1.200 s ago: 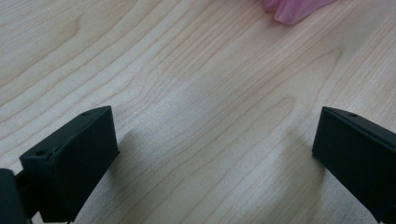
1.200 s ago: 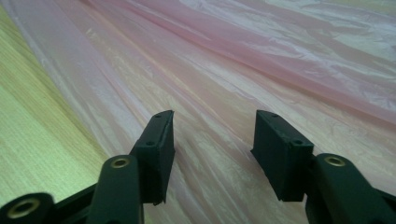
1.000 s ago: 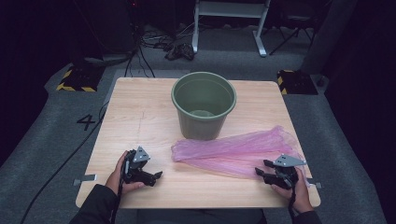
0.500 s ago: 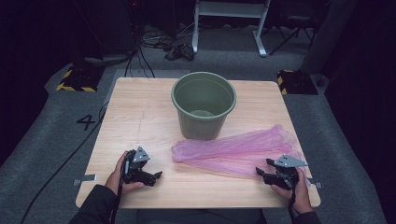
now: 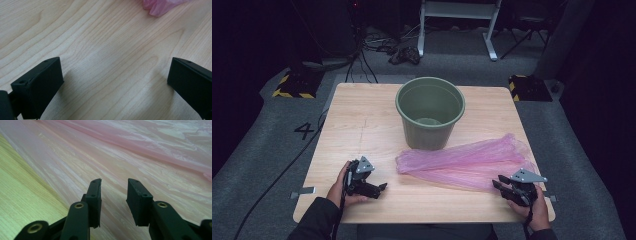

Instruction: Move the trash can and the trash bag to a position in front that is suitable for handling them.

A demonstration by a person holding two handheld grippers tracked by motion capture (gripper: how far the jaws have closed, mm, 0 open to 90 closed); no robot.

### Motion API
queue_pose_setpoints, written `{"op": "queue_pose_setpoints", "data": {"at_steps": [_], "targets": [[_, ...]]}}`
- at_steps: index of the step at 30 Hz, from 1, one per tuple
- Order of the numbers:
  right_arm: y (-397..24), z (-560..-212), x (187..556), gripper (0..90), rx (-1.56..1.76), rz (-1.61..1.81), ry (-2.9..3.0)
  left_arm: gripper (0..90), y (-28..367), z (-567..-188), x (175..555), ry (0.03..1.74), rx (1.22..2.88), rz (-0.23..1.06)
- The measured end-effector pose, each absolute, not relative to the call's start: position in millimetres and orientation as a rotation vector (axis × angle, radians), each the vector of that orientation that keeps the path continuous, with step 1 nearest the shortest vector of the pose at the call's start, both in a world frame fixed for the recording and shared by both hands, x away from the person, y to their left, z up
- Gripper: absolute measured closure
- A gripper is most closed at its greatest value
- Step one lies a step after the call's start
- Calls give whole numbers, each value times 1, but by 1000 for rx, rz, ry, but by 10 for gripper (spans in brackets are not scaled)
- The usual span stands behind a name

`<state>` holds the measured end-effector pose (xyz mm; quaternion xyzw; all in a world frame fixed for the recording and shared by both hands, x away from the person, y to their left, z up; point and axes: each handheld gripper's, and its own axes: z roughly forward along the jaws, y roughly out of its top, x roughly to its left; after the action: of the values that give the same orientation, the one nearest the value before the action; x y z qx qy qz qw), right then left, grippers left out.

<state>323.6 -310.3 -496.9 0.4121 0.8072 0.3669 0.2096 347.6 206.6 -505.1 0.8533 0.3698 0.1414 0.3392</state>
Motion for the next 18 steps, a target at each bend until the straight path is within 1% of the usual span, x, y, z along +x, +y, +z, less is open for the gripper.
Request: {"op": "queue_pose_setpoints", "data": {"at_steps": [6, 18], "targets": [[-311, -500, 328, 687, 1155, 1011, 2254, 0, 200, -505, 353, 940, 2229, 360], [-314, -500, 341, 702, 1164, 993, 2230, 1, 188, -505, 365, 880, 2249, 336]]}}
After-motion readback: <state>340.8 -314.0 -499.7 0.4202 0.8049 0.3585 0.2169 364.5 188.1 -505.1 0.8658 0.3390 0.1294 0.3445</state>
